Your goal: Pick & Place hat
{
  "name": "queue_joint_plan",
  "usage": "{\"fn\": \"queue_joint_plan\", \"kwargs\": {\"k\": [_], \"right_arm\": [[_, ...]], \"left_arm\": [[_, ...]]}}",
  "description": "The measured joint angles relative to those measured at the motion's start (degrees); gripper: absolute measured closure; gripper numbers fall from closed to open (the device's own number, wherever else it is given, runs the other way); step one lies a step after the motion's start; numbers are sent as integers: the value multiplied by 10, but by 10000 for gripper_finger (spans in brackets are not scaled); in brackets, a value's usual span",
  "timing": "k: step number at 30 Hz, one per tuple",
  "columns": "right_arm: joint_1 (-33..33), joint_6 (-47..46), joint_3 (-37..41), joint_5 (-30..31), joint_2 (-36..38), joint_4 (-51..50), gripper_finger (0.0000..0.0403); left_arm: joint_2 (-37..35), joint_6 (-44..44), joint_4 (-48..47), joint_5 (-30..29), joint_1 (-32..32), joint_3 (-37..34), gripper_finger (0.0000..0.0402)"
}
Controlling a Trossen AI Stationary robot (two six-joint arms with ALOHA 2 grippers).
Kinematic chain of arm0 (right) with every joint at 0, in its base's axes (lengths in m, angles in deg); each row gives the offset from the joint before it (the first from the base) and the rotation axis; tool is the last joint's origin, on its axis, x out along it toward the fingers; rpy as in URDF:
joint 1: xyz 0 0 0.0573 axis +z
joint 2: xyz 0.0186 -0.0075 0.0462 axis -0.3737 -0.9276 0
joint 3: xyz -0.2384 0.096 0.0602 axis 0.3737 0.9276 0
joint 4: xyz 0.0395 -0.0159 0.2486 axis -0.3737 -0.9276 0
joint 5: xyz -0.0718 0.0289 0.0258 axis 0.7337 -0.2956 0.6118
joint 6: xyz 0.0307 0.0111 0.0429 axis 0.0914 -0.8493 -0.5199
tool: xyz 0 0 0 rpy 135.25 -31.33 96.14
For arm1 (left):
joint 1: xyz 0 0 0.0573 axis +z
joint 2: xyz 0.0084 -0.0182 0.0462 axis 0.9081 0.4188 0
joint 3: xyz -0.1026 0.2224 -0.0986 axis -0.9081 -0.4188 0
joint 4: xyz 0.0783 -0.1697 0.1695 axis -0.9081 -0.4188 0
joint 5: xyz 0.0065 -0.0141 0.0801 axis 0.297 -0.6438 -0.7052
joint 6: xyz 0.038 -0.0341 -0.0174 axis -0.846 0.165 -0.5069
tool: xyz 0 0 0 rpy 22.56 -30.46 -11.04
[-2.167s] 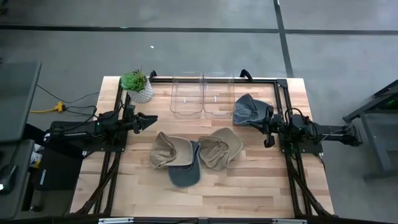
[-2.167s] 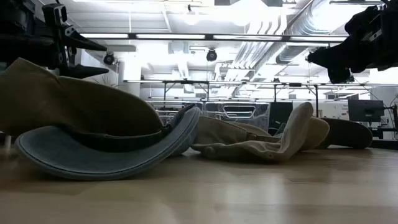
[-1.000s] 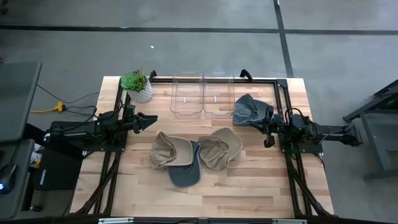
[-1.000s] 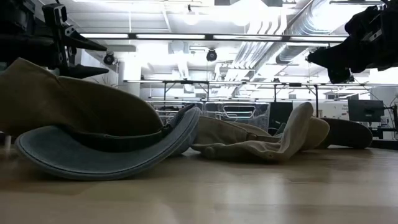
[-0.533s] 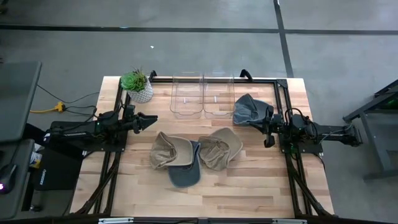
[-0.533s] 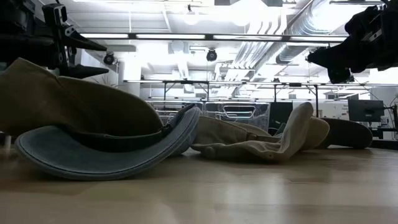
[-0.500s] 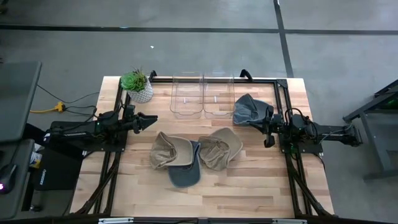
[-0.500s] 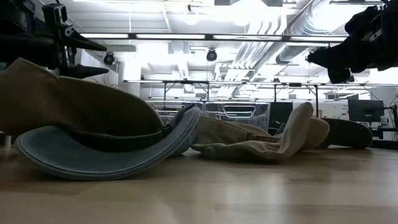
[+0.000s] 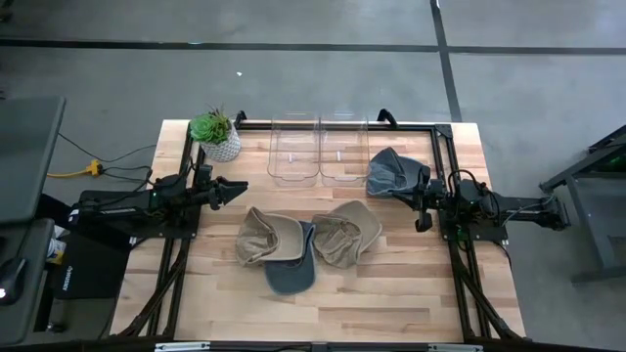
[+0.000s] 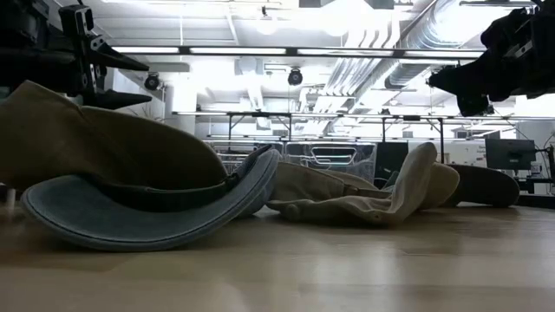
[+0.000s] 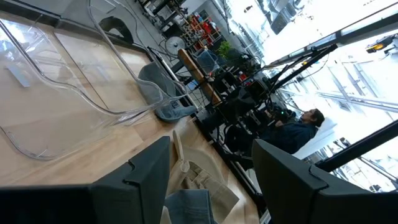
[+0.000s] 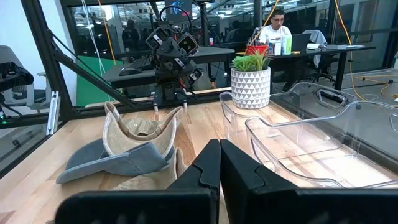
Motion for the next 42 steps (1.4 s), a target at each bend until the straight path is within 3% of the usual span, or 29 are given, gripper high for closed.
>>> {"fn": "queue_joint_plan", "kwargs": {"k": [8, 21, 28, 35, 42], "right_arm": [[0, 0, 0, 0, 0, 0, 402], [0, 0, 0, 0, 0, 0, 402], [0, 0, 0, 0, 0, 0, 402], [0, 0, 0, 0, 0, 0, 402], [0, 0, 0, 0, 0, 0, 402]], "left_arm": [[0, 1, 0, -2, 0, 0, 192], [0, 75, -2, 20, 0, 7, 192], [5, 52, -110, -4, 0, 61, 192], [6, 119, -282, 4, 0, 124, 192], [5, 69, -304, 64, 0, 143, 192]]}}
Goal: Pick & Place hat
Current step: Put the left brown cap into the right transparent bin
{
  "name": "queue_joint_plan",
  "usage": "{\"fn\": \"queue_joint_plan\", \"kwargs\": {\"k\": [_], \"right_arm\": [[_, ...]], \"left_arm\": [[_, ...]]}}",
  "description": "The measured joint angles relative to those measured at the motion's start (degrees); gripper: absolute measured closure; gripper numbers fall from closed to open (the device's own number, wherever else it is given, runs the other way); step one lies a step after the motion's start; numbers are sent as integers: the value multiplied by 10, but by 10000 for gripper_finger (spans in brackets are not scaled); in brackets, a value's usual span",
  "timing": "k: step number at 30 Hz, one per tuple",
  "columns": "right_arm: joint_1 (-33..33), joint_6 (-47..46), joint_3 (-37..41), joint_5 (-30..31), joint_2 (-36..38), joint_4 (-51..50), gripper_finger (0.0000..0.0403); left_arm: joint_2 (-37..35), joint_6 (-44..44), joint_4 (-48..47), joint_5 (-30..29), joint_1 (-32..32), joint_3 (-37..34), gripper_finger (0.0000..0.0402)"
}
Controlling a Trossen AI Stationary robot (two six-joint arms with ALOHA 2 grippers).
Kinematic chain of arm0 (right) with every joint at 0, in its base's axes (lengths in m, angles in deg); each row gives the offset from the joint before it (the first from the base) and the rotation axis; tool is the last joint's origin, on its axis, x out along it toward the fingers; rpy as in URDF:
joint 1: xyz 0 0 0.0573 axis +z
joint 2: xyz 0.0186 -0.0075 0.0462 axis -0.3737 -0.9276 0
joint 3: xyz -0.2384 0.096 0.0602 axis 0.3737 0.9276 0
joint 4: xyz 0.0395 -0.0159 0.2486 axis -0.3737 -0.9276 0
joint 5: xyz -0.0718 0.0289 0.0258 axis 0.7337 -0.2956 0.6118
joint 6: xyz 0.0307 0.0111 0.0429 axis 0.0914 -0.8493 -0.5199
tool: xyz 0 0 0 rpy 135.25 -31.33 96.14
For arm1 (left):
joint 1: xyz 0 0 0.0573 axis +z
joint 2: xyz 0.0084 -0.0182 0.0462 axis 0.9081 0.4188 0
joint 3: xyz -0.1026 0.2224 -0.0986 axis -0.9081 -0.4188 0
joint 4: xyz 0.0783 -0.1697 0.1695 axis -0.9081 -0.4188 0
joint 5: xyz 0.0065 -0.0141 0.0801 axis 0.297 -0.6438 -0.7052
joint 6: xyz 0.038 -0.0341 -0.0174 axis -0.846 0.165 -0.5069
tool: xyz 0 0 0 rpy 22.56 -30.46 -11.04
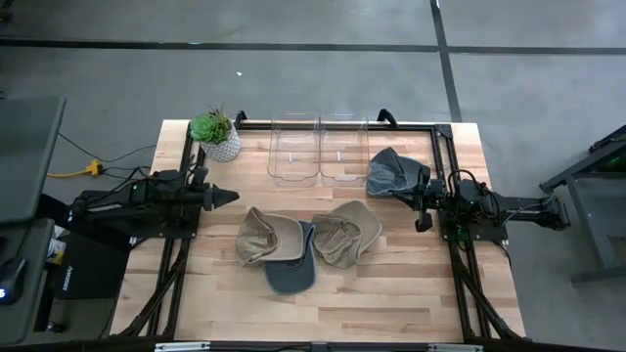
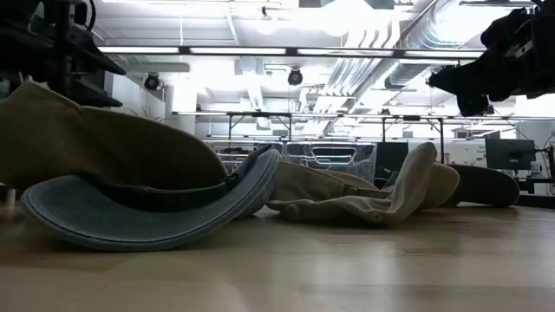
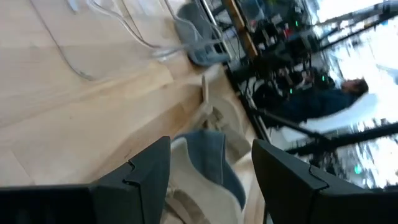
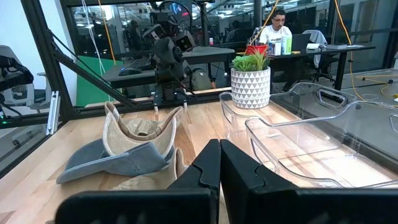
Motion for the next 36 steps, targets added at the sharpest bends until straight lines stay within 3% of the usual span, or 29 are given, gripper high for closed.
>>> {"fn": "queue_joint_plan", "kwargs": {"k": [18, 28, 36], "right_arm": [[0, 0, 0, 0, 0, 0, 402], [0, 0, 0, 0, 0, 0, 402], [0, 0, 0, 0, 0, 0, 402]], "left_arm": [[102, -172, 130, 29, 0, -20, 192], [187, -258, 133, 38, 0, -19, 192], [314, -352, 104, -9, 0, 61, 192]]}}
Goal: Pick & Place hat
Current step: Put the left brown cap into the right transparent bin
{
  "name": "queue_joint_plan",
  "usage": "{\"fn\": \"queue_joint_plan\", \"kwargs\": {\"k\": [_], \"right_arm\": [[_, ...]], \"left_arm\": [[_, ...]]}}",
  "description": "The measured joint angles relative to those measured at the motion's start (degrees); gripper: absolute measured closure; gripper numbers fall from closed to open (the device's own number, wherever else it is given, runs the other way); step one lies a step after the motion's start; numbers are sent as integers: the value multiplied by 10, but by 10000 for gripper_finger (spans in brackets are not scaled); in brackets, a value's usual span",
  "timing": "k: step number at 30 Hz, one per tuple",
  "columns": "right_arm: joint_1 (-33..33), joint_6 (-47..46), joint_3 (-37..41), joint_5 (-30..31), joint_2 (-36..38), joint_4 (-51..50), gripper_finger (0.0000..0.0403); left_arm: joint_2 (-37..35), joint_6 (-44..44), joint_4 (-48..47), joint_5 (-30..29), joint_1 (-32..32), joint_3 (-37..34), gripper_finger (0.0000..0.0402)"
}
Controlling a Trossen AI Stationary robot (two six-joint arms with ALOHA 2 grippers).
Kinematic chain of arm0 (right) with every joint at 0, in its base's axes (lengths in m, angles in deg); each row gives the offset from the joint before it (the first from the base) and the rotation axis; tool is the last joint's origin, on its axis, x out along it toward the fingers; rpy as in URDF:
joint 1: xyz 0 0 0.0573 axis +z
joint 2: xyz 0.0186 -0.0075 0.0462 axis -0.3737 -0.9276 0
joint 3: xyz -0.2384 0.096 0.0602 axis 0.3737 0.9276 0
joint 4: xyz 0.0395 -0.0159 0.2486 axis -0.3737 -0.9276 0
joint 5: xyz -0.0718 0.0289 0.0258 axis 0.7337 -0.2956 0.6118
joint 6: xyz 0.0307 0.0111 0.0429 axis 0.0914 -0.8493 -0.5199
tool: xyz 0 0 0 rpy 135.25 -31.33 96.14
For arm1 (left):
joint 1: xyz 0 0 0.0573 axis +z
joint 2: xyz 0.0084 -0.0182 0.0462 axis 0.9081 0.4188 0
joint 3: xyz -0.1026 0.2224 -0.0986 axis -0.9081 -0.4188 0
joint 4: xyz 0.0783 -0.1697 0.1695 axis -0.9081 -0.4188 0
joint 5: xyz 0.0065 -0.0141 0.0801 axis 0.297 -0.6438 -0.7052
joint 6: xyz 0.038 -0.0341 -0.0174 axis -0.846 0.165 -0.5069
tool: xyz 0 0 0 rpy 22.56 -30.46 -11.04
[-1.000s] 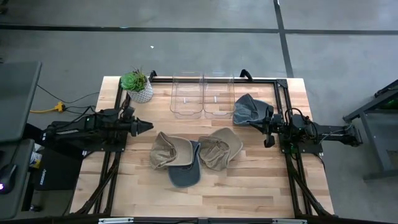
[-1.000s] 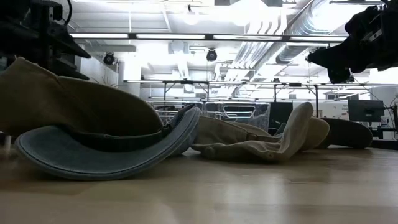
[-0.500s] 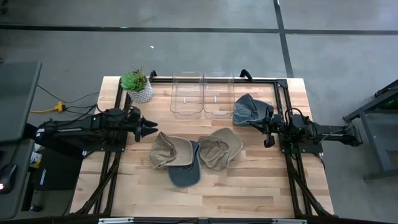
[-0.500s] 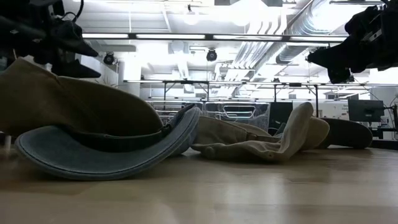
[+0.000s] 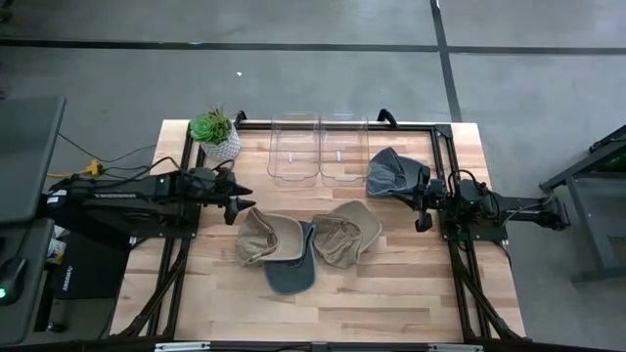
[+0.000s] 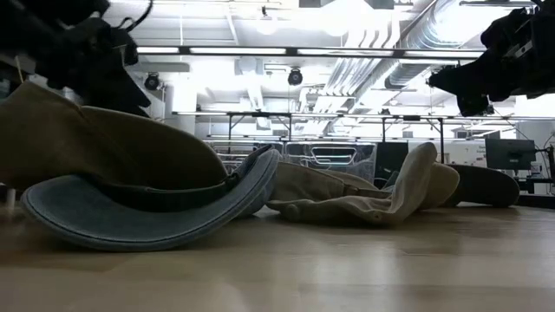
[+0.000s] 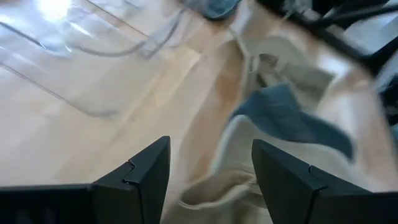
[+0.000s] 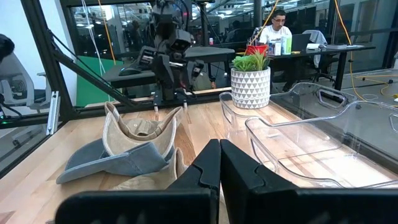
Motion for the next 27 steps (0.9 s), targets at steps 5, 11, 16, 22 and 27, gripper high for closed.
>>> {"fn": "queue_joint_plan", "kwargs": {"k": [5, 11, 16, 22, 27], "right_arm": [[0, 0, 0, 0, 0, 0, 402], [0, 0, 0, 0, 0, 0, 402], [0, 0, 0, 0, 0, 0, 402], [0, 0, 0, 0, 0, 0, 402], [0, 0, 0, 0, 0, 0, 402]], "left_arm": [[98, -62, -114, 14, 0, 95, 193], [211, -151, -220, 71, 0, 187, 193], [279, -211, -249, 82, 0, 209, 193], [329, -276, -270, 75, 0, 211, 193], [339, -332, -272, 24, 0, 211, 193]]}}
